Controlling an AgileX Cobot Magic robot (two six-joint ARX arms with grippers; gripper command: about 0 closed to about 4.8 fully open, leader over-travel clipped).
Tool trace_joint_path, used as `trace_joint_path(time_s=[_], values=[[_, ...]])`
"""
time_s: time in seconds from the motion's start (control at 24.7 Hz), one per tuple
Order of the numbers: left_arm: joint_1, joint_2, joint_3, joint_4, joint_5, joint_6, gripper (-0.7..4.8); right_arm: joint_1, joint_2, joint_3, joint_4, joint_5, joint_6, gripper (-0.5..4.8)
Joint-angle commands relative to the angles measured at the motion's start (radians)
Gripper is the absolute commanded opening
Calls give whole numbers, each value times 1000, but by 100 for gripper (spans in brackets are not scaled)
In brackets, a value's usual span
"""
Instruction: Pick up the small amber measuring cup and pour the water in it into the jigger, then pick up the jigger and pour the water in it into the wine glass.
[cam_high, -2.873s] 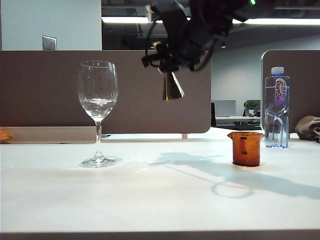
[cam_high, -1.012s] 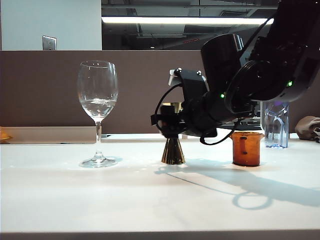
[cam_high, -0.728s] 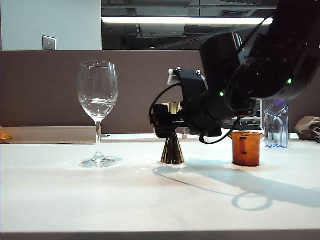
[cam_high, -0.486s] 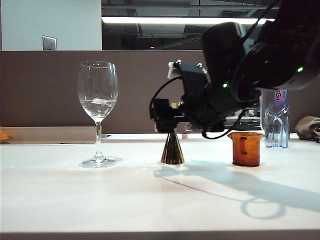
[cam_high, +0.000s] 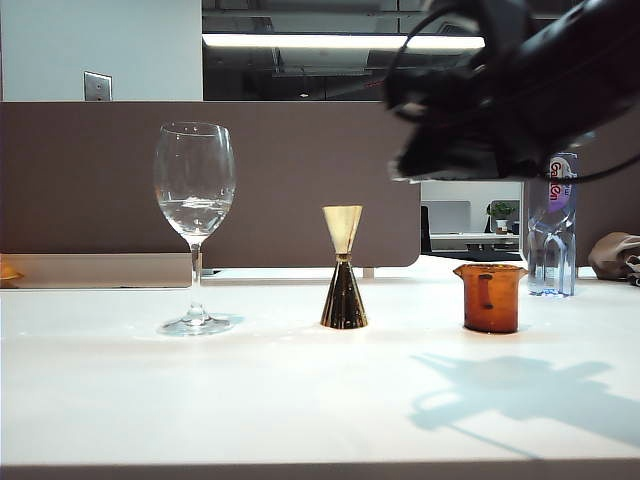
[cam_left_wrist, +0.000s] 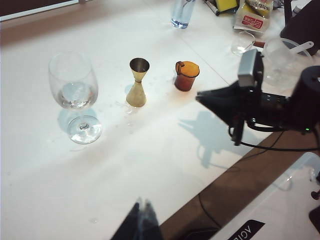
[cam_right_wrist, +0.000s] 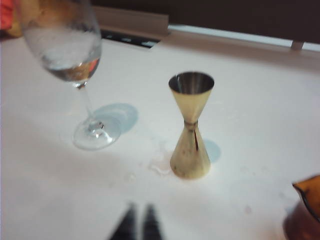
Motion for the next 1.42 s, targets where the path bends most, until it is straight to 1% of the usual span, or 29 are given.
trace_joint_path(time_s=[0.04,0.08,0.2,0.36,0.49,0.65,0.73,0.81,0.93,1.09,1.42], values=[[1,-2,2,13,0,5,-2,0,-87,-17,-133,2,3,7],[1,-2,2,13,0,5,-2,1,-113,-22,-167,2,3,-3],[1,-2,2,13,1,5,-2,-1,-181,-49,-230,2,3,-1],[1,-2,2,13,0,5,-2,-4,-264,-113,-241,2,-1,-1],[1,-2,2,13,0,5,-2,-29,-317,-158,-257,2,0,-1],[1,-2,2,13,0,5,-2,-75,-386,-196,-302,3,-1,-1],[1,-1,2,13,0,5,-2,-123,-448,-208,-349,2,0,-1],[1,-1,2,13,0,5,-2,-151,-472,-215,-352,2,0,-1],[1,-1,2,13,0,5,-2,-224,-534,-248,-351,-2,0,-1],[1,-2,2,13,0,5,-2,-263,-554,-272,-362,-2,0,-1],[1,-2,2,13,0,5,-2,-264,-555,-271,-392,-2,0,-1]])
